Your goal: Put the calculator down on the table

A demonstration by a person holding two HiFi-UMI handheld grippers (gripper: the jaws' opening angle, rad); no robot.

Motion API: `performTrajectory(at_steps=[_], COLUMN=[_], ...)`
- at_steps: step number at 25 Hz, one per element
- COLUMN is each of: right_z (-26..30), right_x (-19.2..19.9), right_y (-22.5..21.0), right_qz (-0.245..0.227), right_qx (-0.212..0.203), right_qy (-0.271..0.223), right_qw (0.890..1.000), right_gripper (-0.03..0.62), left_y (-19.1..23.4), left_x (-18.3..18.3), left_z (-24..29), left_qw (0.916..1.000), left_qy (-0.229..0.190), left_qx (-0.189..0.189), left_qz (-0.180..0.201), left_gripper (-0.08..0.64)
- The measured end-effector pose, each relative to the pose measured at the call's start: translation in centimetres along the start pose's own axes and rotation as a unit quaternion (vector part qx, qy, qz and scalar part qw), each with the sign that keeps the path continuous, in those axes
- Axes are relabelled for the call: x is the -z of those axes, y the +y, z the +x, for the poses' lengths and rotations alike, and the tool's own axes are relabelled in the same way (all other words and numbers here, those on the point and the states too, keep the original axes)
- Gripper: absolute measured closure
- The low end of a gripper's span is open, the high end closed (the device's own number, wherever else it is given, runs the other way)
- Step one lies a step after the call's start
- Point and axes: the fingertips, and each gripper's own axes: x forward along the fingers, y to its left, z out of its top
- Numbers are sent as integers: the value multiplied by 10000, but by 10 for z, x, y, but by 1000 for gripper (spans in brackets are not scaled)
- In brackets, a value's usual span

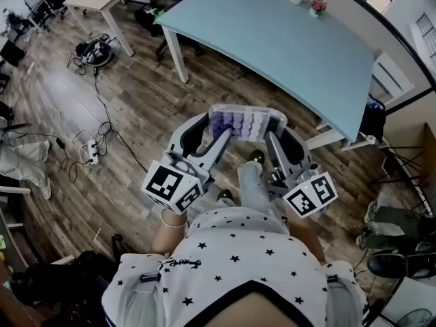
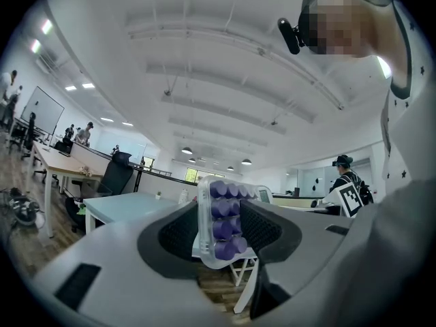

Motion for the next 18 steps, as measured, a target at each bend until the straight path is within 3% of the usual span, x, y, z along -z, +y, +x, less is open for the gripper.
performTrajectory(at_steps=[13,18], right_z=[37,57], right_x=[0,-5], right_y=[-25,-59], right_qz=[193,276], right_qx=[-250,-286], right_qy=[14,3], right_qw=[9995,9992], right_gripper=[489,489], left_y=[29,43], left_x=[-5,-4], left_z=[24,61], left_qw=[9995,9992], left_qy=[53,112], left_qx=[-292,-341], left_qz=[98,146], left_gripper=[360,360])
